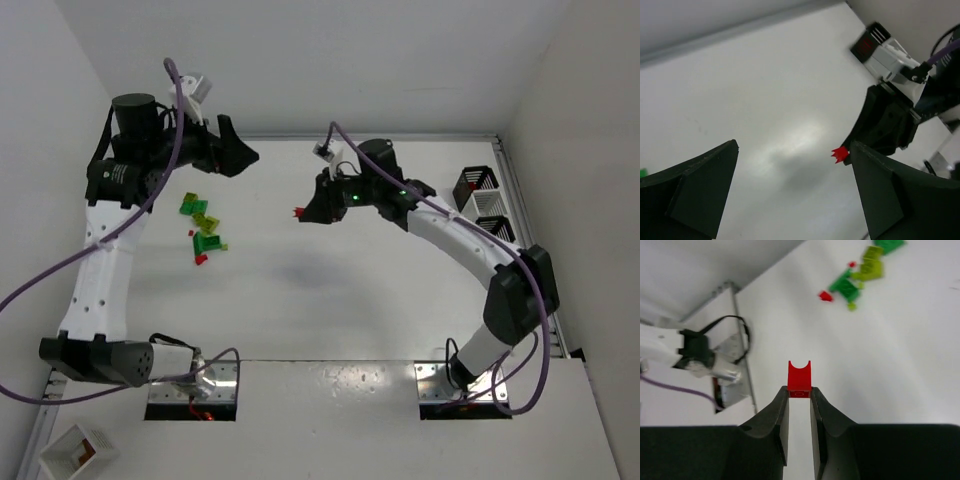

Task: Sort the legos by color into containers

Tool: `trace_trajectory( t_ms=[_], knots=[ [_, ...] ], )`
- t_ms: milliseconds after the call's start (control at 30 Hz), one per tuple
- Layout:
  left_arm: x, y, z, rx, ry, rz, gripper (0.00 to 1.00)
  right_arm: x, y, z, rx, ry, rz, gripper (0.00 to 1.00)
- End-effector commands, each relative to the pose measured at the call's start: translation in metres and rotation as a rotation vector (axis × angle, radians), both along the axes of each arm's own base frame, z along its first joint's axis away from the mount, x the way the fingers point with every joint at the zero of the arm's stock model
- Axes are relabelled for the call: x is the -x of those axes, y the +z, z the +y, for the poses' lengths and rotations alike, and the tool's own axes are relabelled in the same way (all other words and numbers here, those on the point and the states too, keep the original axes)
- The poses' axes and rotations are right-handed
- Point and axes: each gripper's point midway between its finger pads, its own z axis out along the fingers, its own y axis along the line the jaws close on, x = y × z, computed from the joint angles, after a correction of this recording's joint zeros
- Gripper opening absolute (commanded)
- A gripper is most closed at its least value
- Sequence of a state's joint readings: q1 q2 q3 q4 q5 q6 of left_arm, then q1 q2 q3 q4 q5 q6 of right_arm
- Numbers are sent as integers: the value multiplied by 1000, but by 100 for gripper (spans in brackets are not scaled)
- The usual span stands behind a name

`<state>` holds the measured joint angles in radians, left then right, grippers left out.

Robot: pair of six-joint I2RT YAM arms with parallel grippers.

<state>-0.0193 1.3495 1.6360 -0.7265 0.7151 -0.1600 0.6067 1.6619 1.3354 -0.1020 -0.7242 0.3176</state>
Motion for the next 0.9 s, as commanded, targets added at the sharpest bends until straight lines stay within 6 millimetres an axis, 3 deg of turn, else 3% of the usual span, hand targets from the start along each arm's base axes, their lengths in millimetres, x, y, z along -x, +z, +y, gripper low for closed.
trace_trajectory(
  t_ms=[0, 33, 133, 233, 267, 333, 500, 533, 600, 633, 667, 733, 767, 800, 833, 867],
  knots=[
    [-32, 16, 38, -113, 364, -79, 100, -21, 3, -47, 121, -144, -118, 1],
    [-32, 18, 36, -142, 378, -92, 100, -32, -8, -70, 190, -210, -124, 1],
    [-34, 19, 40, -284, 436, -154, 100, -49, -20, -110, 277, -338, -138, 0],
    [-37, 28, 27, -468, 480, -244, 100, -64, -37, -156, 350, -468, -87, 0],
    [-35, 35, 12, -490, 462, -283, 100, -71, -41, -174, 372, -517, -68, 0],
    [-33, 41, 8, -578, 469, -332, 100, -81, -45, -199, 420, -597, -67, 0],
    [-27, 42, -33, -451, 355, -323, 100, -119, -37, -283, 530, -791, -103, 0],
    [-25, 42, -32, -365, 390, -277, 100, -123, -45, -297, 564, -812, -77, 0],
    [-23, 35, -39, -278, 336, -224, 100, -135, -41, -332, 599, -870, -80, 0],
    [-18, 33, -31, -263, 322, -217, 100, -137, -42, -343, 612, -883, -73, 0],
    [-10, 29, -40, -258, 244, -213, 100, -143, -44, -357, 638, -900, -81, 0],
    [-7, 31, -32, -313, 286, -247, 100, -147, -46, -387, 661, -945, -67, 0],
    [-15, 33, -2, -399, 455, -260, 100, -153, -41, -395, 663, -960, -79, 0],
    [-19, 39, 10, -432, 532, -285, 100, -155, -50, -403, 680, -960, -56, 0],
    [-21, 55, 30, -470, 631, -338, 100, -159, -46, -417, 688, -981, -61, 0],
    [-21, 55, 31, -491, 624, -347, 100, -160, -49, -422, 686, -982, -42, 0]
  ],
)
